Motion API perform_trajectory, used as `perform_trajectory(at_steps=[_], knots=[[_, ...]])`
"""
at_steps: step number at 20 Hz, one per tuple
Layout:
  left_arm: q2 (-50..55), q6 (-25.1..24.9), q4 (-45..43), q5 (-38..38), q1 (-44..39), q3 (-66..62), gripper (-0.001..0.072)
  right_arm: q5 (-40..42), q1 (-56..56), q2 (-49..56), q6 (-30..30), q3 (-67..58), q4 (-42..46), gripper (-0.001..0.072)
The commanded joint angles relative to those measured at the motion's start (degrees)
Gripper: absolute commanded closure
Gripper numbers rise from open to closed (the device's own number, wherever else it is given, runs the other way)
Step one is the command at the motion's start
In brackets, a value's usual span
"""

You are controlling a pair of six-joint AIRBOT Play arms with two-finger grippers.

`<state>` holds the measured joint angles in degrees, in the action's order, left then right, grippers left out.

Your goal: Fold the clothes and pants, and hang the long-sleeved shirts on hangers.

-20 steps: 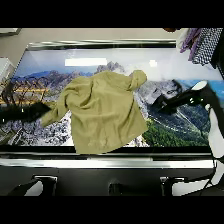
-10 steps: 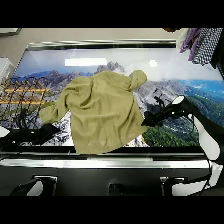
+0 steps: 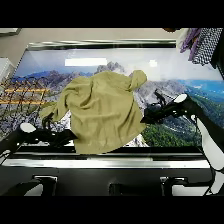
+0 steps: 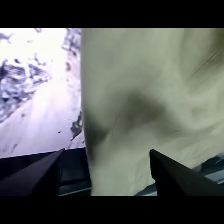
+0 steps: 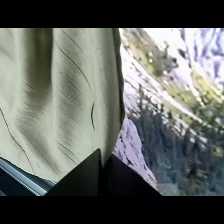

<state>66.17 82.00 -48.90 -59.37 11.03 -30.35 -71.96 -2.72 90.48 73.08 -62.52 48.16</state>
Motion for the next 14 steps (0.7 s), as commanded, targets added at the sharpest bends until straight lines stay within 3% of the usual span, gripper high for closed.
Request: perform_trajectory(at_steps=[1, 2, 3, 7, 14], knots=[[4.4, -0.9, 1.0, 3.0, -4.1, -0.3, 0.0266, -0.3, 0.1, -1.6, 0.4, 0.0, -2.5, 0.0688], [4.4, -1.2, 1.0, 2.9, -4.0, -1.3, 0.0611, -0.8, 0.2, -1.9, 0.2, 0.0, -4.2, 0.0688], [4.0, -2.1, 1.9, 2.4, -3.8, -3.1, 0.0685, -2.2, 0.2, -2.3, -1.6, 0.0, -7.6, 0.0689], [1.4, -4.9, 4.1, 2.0, -3.7, -18.1, 0.0688, 3.1, 0.2, -7.1, -10.3, -3.2, -23.6, 0.0691], [-5.0, -6.4, -0.2, 2.0, -4.0, -62.2, 0.0688, 20.4, 0.1, -23.4, -10.0, -33.4, -24.0, 0.0691]])
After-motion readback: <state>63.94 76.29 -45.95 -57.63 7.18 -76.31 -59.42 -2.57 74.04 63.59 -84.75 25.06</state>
